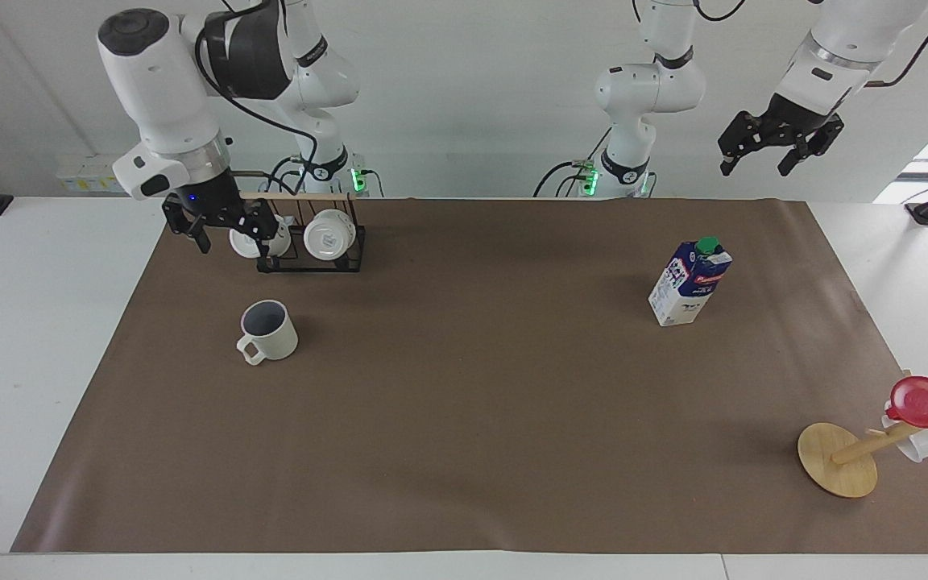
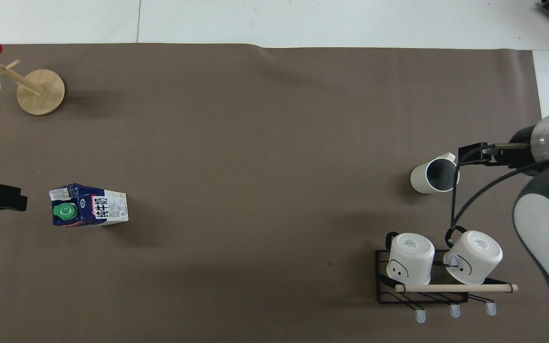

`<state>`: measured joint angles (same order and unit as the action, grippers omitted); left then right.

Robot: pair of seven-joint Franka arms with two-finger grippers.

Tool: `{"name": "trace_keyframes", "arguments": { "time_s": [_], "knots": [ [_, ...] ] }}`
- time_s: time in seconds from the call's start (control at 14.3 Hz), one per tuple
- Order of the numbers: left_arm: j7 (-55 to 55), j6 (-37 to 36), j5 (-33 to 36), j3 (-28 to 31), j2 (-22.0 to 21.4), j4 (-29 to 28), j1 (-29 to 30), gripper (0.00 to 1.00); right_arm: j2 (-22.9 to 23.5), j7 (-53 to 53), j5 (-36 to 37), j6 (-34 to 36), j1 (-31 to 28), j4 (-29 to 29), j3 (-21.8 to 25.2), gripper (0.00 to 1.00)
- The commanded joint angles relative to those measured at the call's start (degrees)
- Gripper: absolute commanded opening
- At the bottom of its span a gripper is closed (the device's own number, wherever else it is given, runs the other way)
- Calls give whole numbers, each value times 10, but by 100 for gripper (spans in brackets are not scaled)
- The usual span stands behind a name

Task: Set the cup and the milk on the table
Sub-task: 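Reach the right gripper down and grasp the white mug's rim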

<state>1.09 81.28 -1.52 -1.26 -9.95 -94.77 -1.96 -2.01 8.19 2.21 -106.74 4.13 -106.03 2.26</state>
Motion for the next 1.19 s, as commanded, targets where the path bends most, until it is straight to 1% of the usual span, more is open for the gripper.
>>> {"name": "trace_keyframes", "arguments": {
  "time_s": [0.0, 0.14, 0.21, 0.49, 0.91, 1.12],
  "knots": [
    [3, -13, 2, -4, 4, 13, 7, 100, 37, 55, 0, -43, 13, -17, -2, 100],
    [3, -13, 2, -4, 4, 13, 7, 100, 64, 68, 1, -89, 15, -31, -2, 100],
    [3, -13, 2, -4, 4, 13, 7, 100, 67, 68, 1, -115, 19, -44, -2, 100],
    [3, -13, 2, -4, 4, 13, 7, 100, 92, 68, 8, -180, 16, -94, -2, 100],
    [3, -13, 2, -4, 4, 13, 7, 100, 103, 51, 9, -218, 9, -131, -2, 100],
    [3, -13, 2, -4, 4, 13, 7, 100, 118, 48, 9, -242, 0, -141, -2, 100]
  ]
}}
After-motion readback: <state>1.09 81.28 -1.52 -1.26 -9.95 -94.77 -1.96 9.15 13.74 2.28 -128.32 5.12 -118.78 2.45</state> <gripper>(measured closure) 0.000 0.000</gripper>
